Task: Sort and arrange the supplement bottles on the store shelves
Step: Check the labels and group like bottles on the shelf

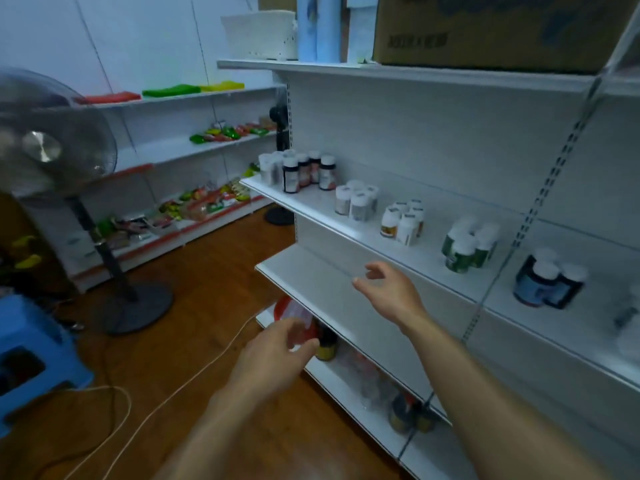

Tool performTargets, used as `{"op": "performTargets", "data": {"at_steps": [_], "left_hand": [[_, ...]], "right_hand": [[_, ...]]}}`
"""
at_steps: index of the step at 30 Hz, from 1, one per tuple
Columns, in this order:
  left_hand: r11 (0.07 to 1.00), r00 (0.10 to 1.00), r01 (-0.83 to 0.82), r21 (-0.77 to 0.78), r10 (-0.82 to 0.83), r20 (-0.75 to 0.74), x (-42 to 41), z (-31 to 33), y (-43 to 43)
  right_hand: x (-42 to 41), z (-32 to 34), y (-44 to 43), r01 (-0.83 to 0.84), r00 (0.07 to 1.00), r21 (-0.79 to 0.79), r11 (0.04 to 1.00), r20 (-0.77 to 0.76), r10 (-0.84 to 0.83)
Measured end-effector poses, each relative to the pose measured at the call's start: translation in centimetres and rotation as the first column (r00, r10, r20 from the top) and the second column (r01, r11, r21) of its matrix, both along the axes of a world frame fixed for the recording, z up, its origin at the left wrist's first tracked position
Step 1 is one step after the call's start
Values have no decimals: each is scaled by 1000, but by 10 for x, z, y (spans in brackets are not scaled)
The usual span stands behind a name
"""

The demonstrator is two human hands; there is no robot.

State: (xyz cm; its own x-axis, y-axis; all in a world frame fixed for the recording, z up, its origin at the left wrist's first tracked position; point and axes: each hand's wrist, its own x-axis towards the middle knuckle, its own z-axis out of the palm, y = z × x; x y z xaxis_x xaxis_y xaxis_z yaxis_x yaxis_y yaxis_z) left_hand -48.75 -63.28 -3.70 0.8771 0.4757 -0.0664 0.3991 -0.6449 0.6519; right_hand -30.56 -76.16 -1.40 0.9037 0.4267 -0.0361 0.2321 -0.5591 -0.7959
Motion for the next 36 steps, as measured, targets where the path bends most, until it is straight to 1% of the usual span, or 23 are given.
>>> {"op": "performTargets", "data": {"at_steps": [4, 7, 12, 14, 18, 22, 24, 27, 29, 31, 36], "left_hand": [[1000, 1000, -10, 21, 10, 3, 75, 1, 52], [1000, 1000, -4, -15, 4, 4, 119, 1, 93], [998, 1000, -1, -65, 2, 18, 188, -9, 172], [998, 1000, 16, -59, -14, 25, 219, -13, 209], [995, 995, 87, -54, -84, 51, 287, -13, 285], [979, 979, 196, -49, -193, 60, 346, -4, 355], [975, 969, 218, -33, -212, 128, 372, 5, 384], [972, 926, 222, 76, -235, 296, 413, 18, 418], [954, 887, 264, 144, -298, 353, 442, 20, 432], [937, 860, 298, 183, -347, 374, 469, 17, 440], [947, 828, 295, 125, -318, 461, 507, -8, 441]], "right_hand": [[73, 3, 57, 4, 1000, 35, 999, -29, -3], [116, 4, 100, -2, 999, 46, 999, -49, 4], [176, 6, 171, -23, 1000, -3, 1000, -18, 23], [203, 4, 204, -12, 1000, 11, 1000, -2, 12], [251, 5, 275, 63, 997, 21, 998, 32, -64], [300, 18, 337, 217, 973, 37, 975, 72, -219], [322, 26, 358, 305, 947, 58, 951, 87, -309], [349, 30, 379, 377, 913, 105, 920, 127, -388], [364, 27, 388, 433, 886, 98, 896, 139, -443], [380, 21, 396, 473, 867, 86, 877, 131, -480], [418, -4, 405, 480, 876, 71, 874, 15, -482]]}}
